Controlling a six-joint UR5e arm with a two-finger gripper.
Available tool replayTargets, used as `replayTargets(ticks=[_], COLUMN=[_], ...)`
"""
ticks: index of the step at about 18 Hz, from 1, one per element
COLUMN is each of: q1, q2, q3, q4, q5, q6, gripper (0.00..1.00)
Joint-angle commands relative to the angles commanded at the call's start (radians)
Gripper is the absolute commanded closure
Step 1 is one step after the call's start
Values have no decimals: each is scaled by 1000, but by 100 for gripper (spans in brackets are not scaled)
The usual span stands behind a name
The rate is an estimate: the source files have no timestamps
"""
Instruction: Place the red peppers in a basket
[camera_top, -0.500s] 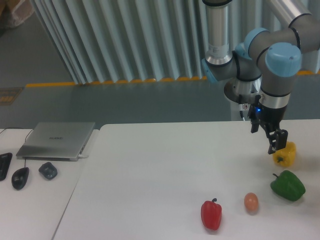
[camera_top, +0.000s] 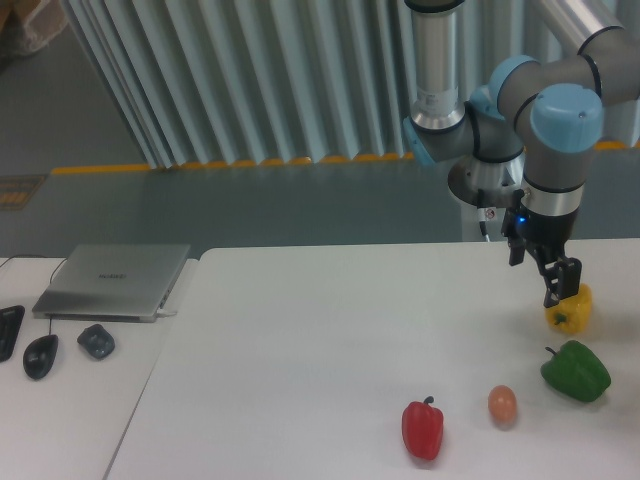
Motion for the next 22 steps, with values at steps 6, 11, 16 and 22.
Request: replayTargets(ticks=[6,11,16,22], q1=[-9,-9,-40,-113], q2=[2,5,-27,-69], q3=[-38,-91,-40,-26], q4=[3,112,166,274], q5=[3,-3,-1,-6], q6=[-47,-55,-301,-730], gripper=[0,0,0,0])
